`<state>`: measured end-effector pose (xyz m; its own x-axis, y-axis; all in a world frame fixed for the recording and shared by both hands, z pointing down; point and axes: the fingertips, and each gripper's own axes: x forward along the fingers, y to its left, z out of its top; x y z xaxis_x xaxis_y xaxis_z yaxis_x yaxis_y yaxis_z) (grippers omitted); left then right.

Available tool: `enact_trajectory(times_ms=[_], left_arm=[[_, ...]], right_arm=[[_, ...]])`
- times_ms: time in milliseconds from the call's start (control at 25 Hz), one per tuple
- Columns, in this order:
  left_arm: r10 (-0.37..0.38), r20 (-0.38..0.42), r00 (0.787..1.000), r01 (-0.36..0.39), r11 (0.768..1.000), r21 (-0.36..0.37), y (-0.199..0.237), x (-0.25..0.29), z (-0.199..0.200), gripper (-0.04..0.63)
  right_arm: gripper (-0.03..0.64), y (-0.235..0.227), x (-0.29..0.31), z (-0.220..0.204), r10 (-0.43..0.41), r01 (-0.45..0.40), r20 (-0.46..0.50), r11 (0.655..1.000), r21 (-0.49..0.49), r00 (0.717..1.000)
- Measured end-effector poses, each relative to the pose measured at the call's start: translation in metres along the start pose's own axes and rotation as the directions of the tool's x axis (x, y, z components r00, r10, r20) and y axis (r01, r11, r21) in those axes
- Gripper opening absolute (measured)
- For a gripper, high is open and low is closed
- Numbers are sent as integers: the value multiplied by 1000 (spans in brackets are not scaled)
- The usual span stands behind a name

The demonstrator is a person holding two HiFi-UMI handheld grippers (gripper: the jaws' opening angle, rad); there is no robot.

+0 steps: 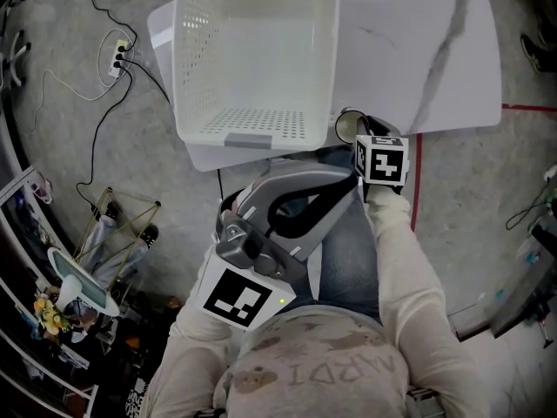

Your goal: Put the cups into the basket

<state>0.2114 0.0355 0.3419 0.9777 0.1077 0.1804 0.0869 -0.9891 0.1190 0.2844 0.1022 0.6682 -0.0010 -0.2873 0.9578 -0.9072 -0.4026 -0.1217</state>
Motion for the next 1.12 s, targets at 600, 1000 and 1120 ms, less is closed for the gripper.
enact_trajectory(times_ms=[600,1000,1120], left_arm=[[46,47,998,-47,999,28,7,-20,32,0],[123,100,987,-130,990,60,13,-52,86,0],[164,114,980,-172,983,66,20,-61,98,0]], right_arm=[[61,0,-79,25,8,-8,100,1000,4,995],[61,25,-210,108,74,-43,282,992,-116,957],[61,43,-234,136,120,-66,320,983,-172,940]])
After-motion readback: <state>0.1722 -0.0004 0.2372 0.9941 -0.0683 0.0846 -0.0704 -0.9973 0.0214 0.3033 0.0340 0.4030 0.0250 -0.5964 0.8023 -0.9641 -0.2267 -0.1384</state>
